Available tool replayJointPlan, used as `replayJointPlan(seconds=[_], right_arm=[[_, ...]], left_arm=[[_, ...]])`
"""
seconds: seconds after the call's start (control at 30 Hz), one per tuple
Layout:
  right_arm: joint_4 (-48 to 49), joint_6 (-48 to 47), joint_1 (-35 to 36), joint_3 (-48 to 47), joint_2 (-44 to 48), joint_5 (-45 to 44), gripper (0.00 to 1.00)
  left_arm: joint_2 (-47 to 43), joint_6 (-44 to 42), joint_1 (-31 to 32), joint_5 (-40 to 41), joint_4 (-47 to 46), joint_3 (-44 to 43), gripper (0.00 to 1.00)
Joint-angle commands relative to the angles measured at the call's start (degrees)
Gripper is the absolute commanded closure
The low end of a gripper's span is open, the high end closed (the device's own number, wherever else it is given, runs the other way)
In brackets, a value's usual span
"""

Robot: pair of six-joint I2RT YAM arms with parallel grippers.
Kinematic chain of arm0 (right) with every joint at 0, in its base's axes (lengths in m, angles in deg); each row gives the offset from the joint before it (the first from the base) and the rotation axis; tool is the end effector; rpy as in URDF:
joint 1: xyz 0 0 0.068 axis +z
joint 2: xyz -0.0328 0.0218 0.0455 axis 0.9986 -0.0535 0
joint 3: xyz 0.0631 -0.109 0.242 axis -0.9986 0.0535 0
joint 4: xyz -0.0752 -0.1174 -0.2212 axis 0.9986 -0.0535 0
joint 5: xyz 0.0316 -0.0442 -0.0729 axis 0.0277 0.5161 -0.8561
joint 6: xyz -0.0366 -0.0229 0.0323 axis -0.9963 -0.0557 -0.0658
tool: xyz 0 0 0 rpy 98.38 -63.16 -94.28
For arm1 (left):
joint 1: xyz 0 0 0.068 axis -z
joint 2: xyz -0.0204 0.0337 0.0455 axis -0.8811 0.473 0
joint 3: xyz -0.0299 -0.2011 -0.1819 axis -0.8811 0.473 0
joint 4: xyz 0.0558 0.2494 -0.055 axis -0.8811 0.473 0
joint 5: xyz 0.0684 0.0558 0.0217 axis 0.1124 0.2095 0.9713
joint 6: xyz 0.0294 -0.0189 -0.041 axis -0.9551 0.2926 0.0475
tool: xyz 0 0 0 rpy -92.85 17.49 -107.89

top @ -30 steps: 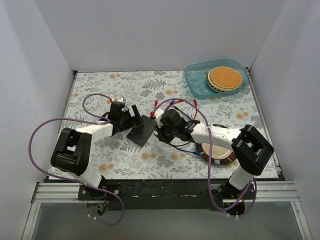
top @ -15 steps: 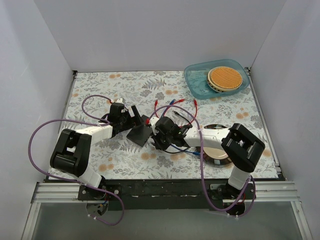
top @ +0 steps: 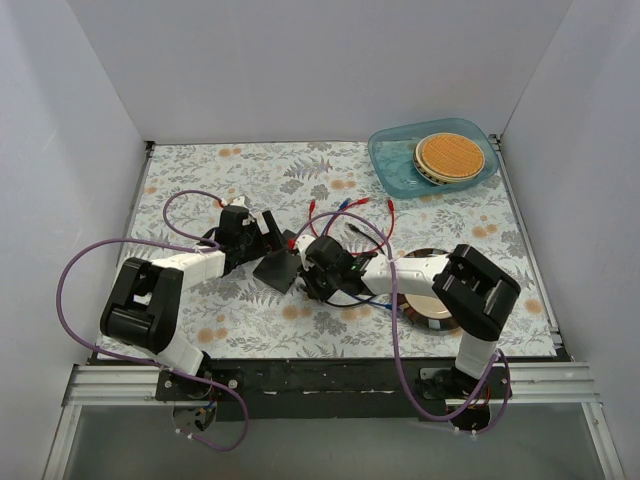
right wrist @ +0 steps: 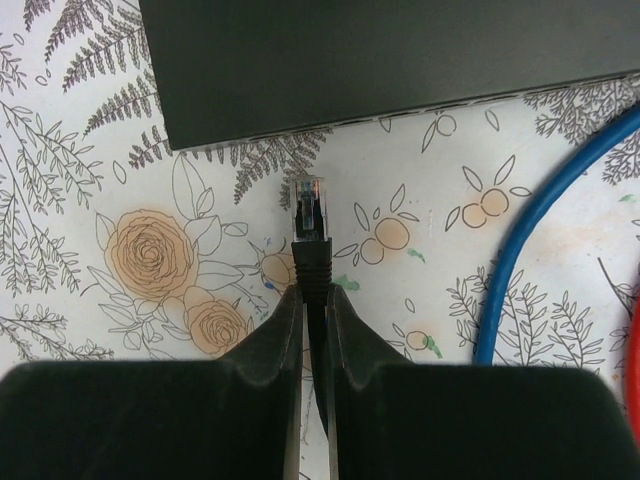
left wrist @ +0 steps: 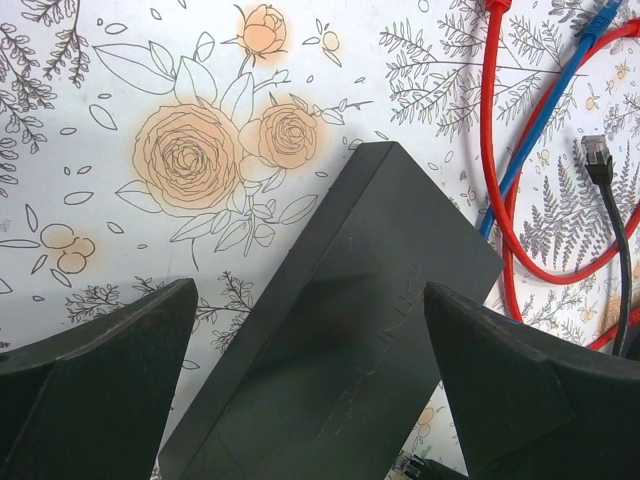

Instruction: Insert the plug into the switch port

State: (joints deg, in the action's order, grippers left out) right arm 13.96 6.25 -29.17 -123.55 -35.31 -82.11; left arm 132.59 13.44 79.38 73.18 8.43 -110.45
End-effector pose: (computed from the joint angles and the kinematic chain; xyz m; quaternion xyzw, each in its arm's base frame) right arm 0.1952 0.3101 0.1642 -0.3737 0.8510 0.2111 0.3027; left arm 0.2860 -0.0942 0.1573 -0.4080 0.8255 -0.3044 0.2439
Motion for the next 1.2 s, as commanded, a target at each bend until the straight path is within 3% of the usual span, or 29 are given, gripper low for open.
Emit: replayJointPlan(seconds=[0.0,1.17], right_arm=[[1.9,0.7,0.5,-1.8,-1.2,-2.6,0.99],[3.7,1.6,1.8,-3.2,-3.7,-4.3,0.99]], left_arm=[[-0.7,-0.1,0.0,0.9,1.8,1.2,0.02],[0.7,1.8,0.1,0.4,2.6,2.0,0.02]])
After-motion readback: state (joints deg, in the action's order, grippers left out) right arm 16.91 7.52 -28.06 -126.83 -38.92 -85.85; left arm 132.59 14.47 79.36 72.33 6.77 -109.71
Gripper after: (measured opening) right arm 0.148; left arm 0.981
